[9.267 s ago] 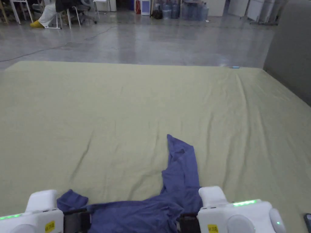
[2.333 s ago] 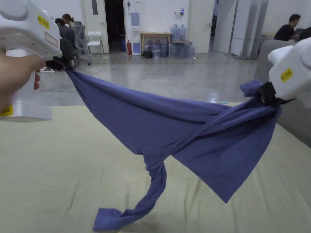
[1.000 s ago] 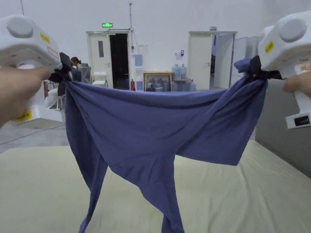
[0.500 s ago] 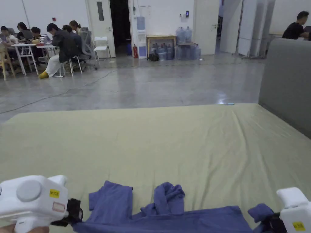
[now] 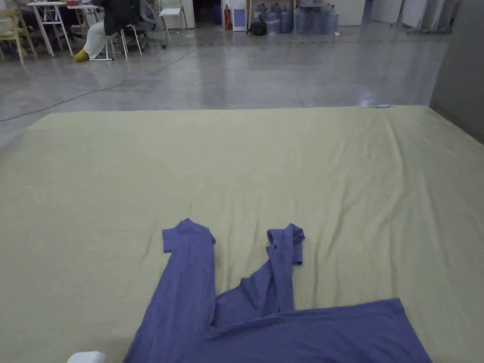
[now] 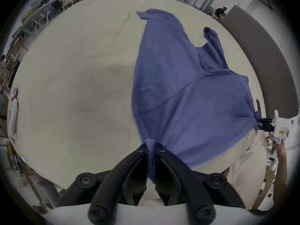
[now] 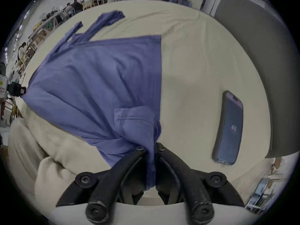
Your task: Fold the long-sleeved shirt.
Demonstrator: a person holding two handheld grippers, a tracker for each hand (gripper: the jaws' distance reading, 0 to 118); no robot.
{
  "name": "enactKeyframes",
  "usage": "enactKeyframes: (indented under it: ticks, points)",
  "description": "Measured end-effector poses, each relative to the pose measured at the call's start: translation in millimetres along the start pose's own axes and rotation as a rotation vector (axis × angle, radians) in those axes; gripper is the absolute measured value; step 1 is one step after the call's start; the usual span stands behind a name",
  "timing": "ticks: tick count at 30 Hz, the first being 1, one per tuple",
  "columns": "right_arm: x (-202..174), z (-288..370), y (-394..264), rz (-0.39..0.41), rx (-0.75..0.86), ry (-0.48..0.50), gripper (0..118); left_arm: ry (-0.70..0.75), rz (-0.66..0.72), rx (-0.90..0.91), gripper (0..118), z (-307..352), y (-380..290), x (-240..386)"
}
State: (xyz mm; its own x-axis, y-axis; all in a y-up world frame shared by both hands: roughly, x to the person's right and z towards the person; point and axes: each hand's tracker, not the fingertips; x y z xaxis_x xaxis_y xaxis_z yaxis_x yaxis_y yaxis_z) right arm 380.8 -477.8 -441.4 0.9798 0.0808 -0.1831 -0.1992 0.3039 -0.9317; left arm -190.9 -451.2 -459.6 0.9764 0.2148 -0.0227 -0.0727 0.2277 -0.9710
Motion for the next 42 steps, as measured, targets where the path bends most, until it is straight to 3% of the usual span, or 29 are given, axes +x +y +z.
enactKeyframes:
  ticks: [6,8,9,10,11,12,14,19,20,21,22,23,25,27,28,29,30,31,33,37,39,41,42]
  points:
    - [-7.3,-5.4,4.5,0.015,0.003,-0.037,4,-0.018,0.052,0.006,0,-23.6,2.2,-17.0]
    - [-6.0,-6.8,4.8,0.029,0.005,-0.036,12,-0.025,0.069,0.009,1,-22.8,3.8,-20.5]
    - [-3.2,-2.8,7.4,0.025,0.007,-0.038,25,-0.028,0.096,0.012,11,-16.7,5.1,-22.0]
    - [-1.5,1.4,10.1,0.020,-0.005,-0.060,56,-0.024,0.112,0.021,59,-13.6,1.8,-23.5]
    - [3.7,16.4,11.0,0.003,-0.012,-0.096,79,0.020,0.111,0.063,101,2.2,-2.8,-21.8]
    - [7.6,30.9,8.2,0.001,0.002,-0.086,86,0.028,0.094,0.097,118,16.2,-8.3,-19.5]
    - [10.5,63.9,0.7,-0.022,0.112,-0.065,86,-0.046,0.086,0.282,114,51.7,-30.6,-6.1]
    - [-0.4,104.8,-21.9,-0.141,0.153,0.011,84,-0.019,0.108,0.134,114,59.2,-71.1,10.2]
    - [-4.6,102.8,-25.9,-0.164,0.141,0.041,76,-0.004,0.098,0.066,111,52.0,-76.1,12.7]
    - [-10.9,100.0,-28.7,-0.165,0.137,0.032,45,0.020,0.066,0.041,92,45.4,-82.0,16.1]
    - [-16.8,96.5,-31.0,-0.161,0.140,0.022,0,0.045,0.028,0.056,24,43.1,-79.5,20.9]
    - [-24.2,91.2,-35.4,-0.146,0.143,-0.032,0,0.107,0.004,0.059,0,37.2,-79.5,22.7]
    - [-29.4,89.1,-32.8,-0.146,0.135,0.017,0,0.081,0.028,0.080,0,30.3,-75.2,23.5]
    - [-36.7,91.9,-31.0,-0.147,0.176,0.056,0,-0.045,0.103,0.099,0,19.9,-53.0,-13.4]
    - [-37.3,93.4,-26.3,-0.141,0.182,0.055,0,-0.053,0.134,0.133,7,16.4,-42.3,-21.1]
    - [-40.2,94.5,-22.4,-0.122,0.181,0.047,0,-0.056,0.133,0.172,44,11.1,-28.1,-29.4]
    - [-43.7,95.5,-20.0,-0.106,0.185,0.036,0,-0.007,0.075,0.192,95,44.7,-11.4,20.3]
    - [-45.8,96.5,-18.5,-0.103,0.195,0.030,0,0.026,0.061,0.187,116,41.4,4.8,24.6]
    - [-43.0,99.0,-9.2,-0.107,0.209,0.044,0,0.083,0.071,0.254,114,41.0,44.2,23.1]
    - [-43.5,98.8,0.7,-0.117,0.217,0.055,0,0.102,0.107,0.125,112,-25.4,84.7,-2.3]
    - [-46.2,96.2,2.3,-0.114,0.217,0.051,0,0.120,0.083,0.051,97,-49.4,82.4,3.0]
    - [-43.3,93.8,6.5,-0.113,0.210,0.049,0,0.226,-0.006,0.015,92,-57.0,77.6,10.6]
    - [-43.9,91.3,8.6,-0.113,0.206,0.047,0,0.187,-0.008,0.077,80,-47.3,76.8,11.0]
